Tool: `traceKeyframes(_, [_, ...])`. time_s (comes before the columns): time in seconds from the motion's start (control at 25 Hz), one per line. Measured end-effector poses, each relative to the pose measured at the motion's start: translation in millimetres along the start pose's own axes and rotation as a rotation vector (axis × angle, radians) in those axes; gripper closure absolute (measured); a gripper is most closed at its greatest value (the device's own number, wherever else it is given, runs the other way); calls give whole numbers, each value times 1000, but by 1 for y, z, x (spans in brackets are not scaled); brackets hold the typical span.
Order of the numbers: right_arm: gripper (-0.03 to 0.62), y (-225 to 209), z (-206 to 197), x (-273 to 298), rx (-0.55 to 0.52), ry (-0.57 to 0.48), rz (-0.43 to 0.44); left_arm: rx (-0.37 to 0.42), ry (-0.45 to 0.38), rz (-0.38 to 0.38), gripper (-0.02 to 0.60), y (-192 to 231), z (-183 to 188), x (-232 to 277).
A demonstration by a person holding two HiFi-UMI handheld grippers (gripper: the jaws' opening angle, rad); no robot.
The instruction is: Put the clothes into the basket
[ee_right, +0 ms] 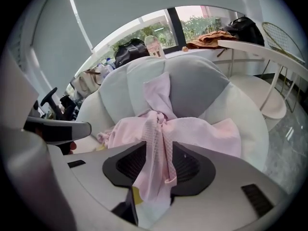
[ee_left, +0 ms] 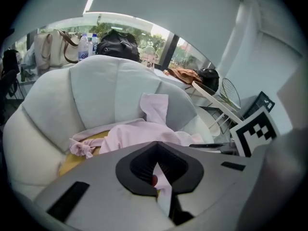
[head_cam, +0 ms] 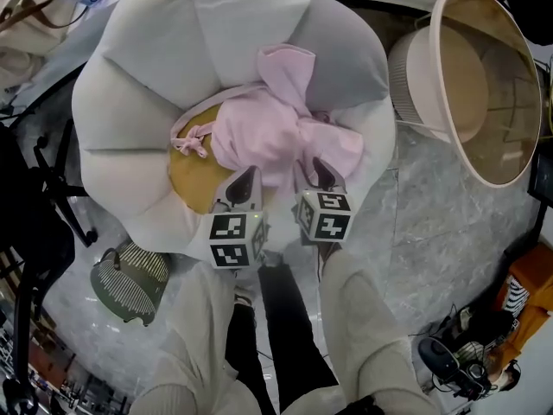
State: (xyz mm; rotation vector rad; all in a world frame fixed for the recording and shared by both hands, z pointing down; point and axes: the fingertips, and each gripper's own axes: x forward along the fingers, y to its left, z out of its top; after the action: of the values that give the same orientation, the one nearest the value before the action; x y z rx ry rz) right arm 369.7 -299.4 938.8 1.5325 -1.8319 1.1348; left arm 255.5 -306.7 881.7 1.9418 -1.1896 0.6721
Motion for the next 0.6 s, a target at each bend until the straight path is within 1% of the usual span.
traceKeyframes(0.12, [431, -4, -7, 13, -6, 19, -13, -3, 9, 4, 578, 4, -1, -1])
traceKeyframes(0.2, [422, -6, -10, 23, -25, 28, -38, -3, 12, 11, 578, 10, -1, -2])
traceKeyframes(0.36, [421, -12, -14, 37, -50, 25, -100, -4, 16, 23, 578, 21, -2, -4])
traceKeyframes(0.48, [422, -18, -16, 45, -39, 28, -117, -6, 25, 27, 578, 25, -7, -4])
traceKeyframes(0.6, [422, -17, -16, 49, -51, 50, -123, -15, 30, 34, 578, 31, -11, -7])
